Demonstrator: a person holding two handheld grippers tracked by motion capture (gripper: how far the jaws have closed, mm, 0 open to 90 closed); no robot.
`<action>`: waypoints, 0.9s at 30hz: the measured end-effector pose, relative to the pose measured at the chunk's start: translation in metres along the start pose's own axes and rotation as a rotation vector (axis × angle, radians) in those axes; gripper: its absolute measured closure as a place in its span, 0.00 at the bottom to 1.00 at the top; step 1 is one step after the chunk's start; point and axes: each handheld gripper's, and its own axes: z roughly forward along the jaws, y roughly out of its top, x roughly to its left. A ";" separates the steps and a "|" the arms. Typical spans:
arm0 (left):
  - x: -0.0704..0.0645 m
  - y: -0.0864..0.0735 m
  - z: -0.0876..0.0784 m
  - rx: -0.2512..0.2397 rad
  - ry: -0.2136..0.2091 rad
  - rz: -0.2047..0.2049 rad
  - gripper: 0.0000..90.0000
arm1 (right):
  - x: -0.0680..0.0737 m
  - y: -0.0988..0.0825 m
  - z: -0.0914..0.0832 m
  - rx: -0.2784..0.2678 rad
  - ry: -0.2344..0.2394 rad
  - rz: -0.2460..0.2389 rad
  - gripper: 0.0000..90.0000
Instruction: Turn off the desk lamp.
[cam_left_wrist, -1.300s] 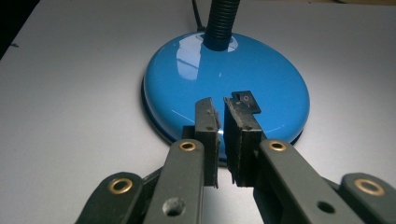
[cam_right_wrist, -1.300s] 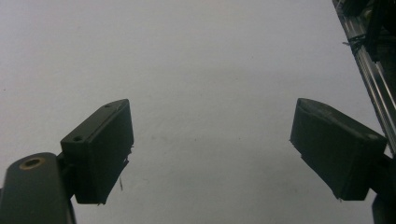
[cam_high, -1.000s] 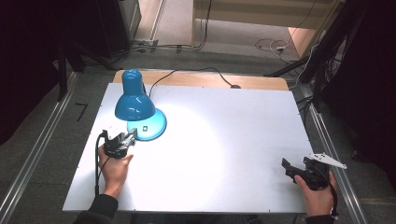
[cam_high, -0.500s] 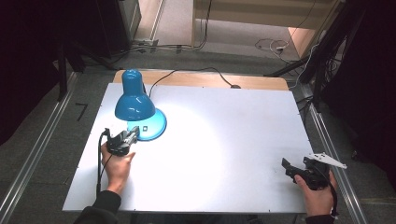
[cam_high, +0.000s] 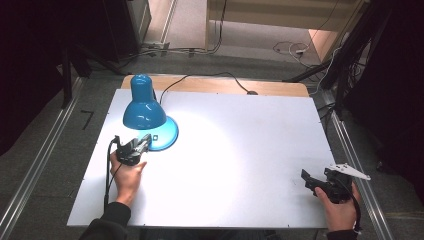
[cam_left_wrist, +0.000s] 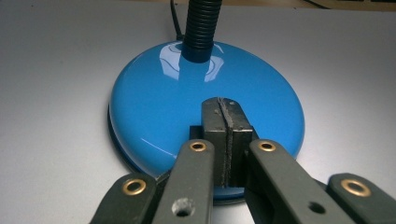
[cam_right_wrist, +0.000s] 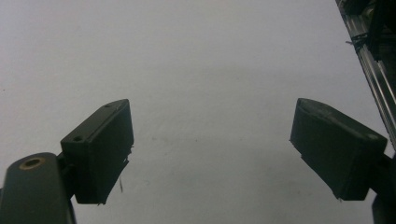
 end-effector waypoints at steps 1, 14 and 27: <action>-0.001 0.002 0.000 -0.003 -0.006 0.000 1.00 | 0.000 0.000 0.000 0.000 0.000 0.000 0.13; -0.004 0.002 0.009 0.017 -0.007 0.010 1.00 | -0.002 -0.001 0.000 -0.002 -0.001 0.002 0.13; -0.006 0.003 0.011 0.035 -0.017 0.050 1.00 | -0.001 0.000 0.000 0.003 0.003 -0.003 0.13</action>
